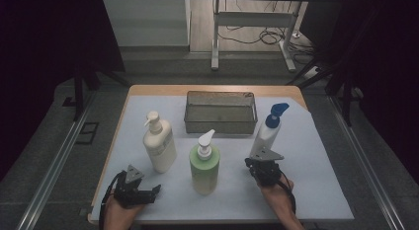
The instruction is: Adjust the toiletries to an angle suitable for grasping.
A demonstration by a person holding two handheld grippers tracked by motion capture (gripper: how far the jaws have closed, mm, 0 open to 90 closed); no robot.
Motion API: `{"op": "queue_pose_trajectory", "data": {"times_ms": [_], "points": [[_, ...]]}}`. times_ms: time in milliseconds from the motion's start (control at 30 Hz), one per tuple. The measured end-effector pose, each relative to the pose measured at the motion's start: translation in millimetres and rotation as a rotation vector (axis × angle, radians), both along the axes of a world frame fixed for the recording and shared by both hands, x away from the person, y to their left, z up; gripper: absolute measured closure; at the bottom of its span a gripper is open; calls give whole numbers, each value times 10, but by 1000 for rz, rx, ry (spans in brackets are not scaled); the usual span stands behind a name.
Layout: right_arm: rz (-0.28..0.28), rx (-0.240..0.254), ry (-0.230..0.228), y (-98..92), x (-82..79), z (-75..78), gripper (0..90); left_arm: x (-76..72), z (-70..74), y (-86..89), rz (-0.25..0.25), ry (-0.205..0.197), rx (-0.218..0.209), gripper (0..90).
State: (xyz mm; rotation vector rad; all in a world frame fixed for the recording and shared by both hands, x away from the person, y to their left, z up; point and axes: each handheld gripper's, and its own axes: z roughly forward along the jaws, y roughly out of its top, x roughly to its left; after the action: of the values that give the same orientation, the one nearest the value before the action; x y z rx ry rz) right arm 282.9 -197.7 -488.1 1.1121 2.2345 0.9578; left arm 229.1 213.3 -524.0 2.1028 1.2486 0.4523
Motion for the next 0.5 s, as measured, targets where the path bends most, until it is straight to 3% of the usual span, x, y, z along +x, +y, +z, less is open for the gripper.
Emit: {"op": "queue_pose_trajectory", "data": {"times_ms": [100, 500], "points": [[-10, -29, -14, 9, -26, 1, 896, 0, 0, 0, 0, 0, 0, 105], [-46, -22, -4, -160, -40, 9, 896, 0, 0, 0, 0, 0, 0, 105]]}}
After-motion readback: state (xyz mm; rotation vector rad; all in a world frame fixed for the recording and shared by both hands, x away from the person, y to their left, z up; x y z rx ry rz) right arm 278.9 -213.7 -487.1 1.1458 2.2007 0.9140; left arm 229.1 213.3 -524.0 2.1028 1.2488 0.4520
